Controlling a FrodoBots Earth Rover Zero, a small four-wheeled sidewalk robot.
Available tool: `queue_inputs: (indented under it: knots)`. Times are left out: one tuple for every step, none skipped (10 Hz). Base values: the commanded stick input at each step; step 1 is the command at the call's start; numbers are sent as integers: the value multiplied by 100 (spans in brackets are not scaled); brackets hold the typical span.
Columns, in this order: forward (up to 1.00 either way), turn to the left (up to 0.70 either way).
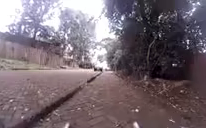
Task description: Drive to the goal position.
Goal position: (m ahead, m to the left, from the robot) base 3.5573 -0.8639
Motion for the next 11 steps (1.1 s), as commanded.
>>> queue_inputs:
  knots:
    - [50,0]
    - [50,0]
    - [50,1]
    - [50,2]
    - [50,3]
    - [50,4]
    - [50,5]
    - [50,5]
    - [50,5]
    - [50,5]
    - [50,5]
